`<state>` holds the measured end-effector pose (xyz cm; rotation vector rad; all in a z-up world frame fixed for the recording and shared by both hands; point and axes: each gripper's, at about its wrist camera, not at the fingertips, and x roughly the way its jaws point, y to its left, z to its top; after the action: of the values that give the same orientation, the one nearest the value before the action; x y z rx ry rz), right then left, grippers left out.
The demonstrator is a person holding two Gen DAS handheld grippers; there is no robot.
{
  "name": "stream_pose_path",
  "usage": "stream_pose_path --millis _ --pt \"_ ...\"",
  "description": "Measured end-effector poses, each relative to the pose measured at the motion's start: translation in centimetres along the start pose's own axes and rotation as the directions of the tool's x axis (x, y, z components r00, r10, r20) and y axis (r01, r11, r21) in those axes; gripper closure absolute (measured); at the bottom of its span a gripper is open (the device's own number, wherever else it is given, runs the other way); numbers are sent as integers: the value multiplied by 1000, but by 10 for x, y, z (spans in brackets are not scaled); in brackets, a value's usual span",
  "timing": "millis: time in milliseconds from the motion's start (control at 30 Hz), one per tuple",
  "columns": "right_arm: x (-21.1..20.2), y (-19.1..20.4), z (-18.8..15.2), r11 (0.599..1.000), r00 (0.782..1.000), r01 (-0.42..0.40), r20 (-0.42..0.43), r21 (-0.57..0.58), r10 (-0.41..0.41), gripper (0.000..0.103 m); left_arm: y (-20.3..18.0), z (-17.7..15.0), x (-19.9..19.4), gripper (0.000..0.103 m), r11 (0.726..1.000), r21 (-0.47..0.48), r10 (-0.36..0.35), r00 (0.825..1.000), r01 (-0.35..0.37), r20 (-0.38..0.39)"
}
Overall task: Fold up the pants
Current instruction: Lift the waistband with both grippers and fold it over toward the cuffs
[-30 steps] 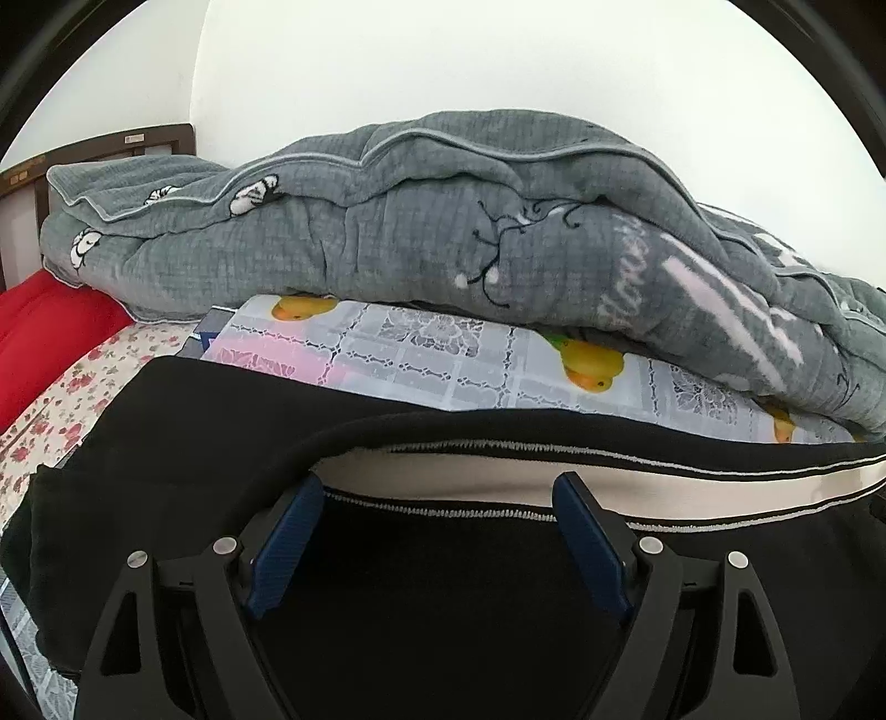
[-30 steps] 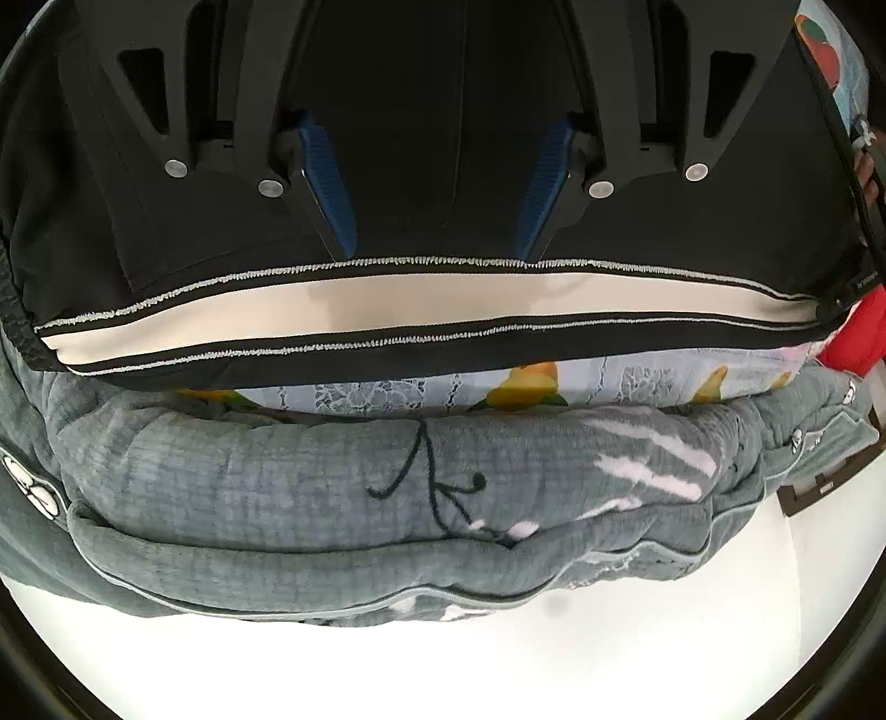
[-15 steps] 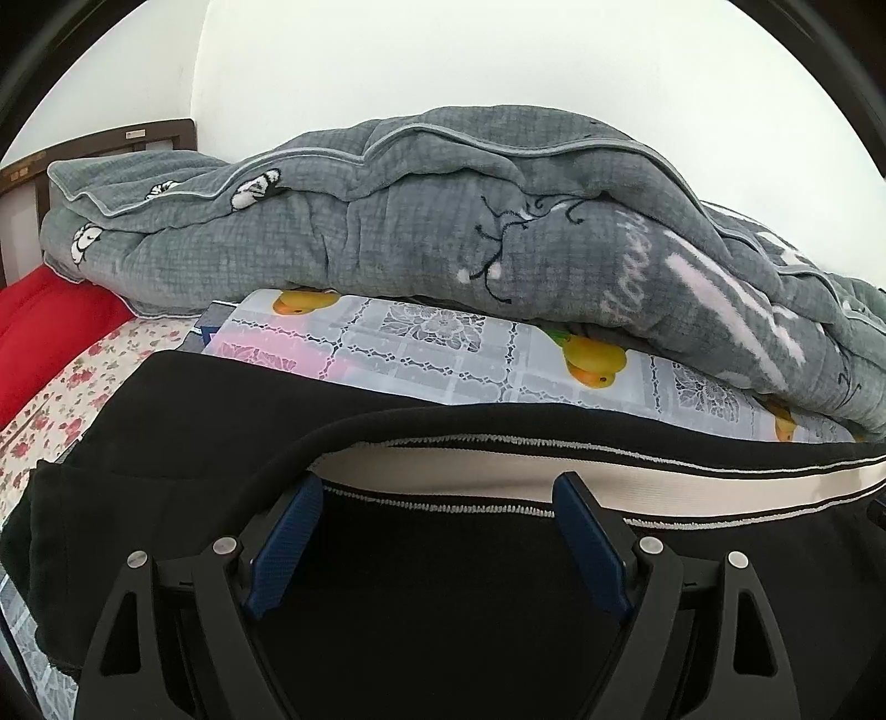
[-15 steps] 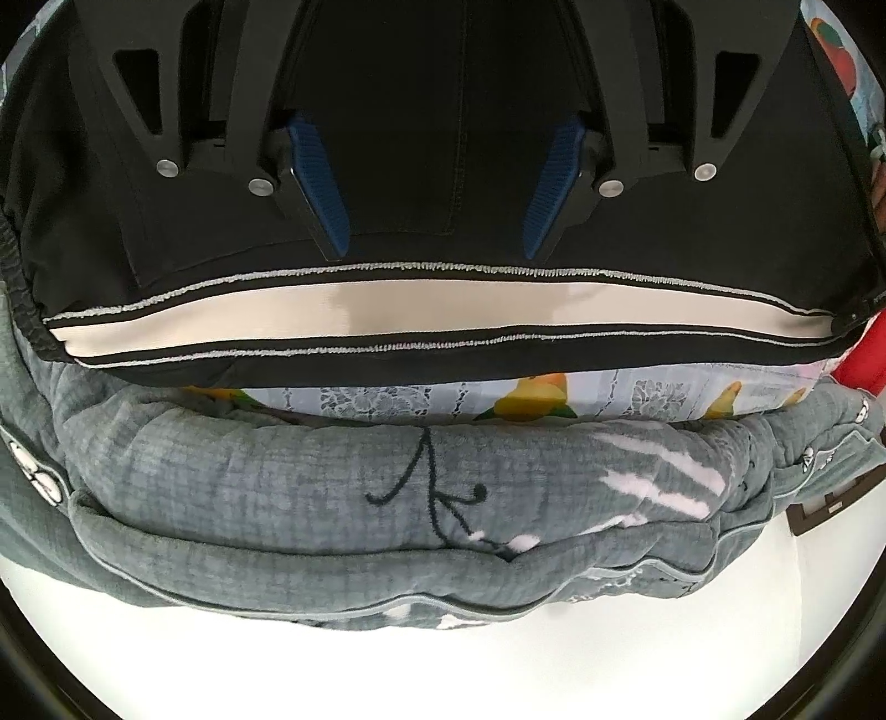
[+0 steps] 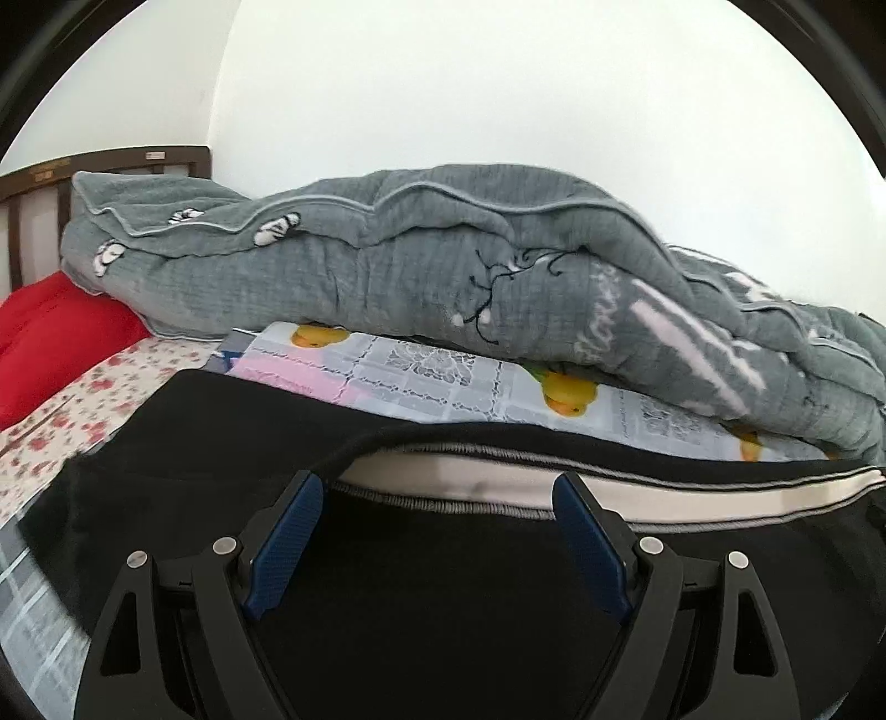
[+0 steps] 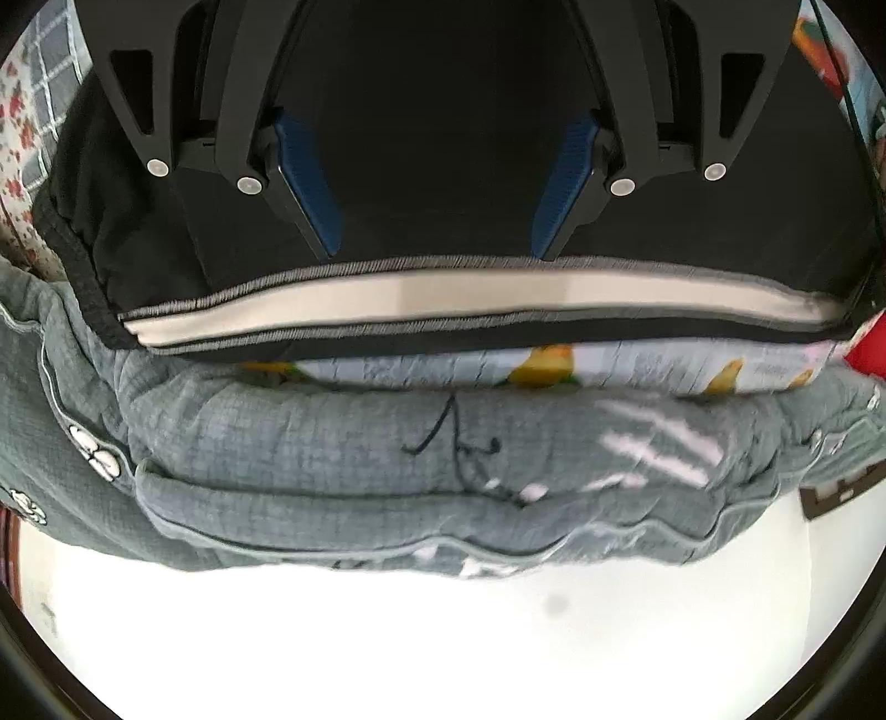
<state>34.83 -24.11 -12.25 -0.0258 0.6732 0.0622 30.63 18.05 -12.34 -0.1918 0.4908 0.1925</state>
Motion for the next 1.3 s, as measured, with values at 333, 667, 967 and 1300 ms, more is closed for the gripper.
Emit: stream_pose_path --millis 333,667,967,1300 --pt "-79 -39 -67 995 994 -22 -101 96 32 32 20 -62 -83 19 994 -32 -113 972 109 -205" --pt "-91 -73 -125 981 974 -59 -205 186 98 32 59 -88 -86 19 965 -221 -209 916 138 -341" --pt "-46 -97 -97 938 955 -81 -243 337 170 51 89 -66 -28 21 857 -489 -357 874 165 -329" --pt "11 -111 -62 910 950 -79 -246 406 192 53 94 -42 13 22 846 -525 -306 896 99 -323"
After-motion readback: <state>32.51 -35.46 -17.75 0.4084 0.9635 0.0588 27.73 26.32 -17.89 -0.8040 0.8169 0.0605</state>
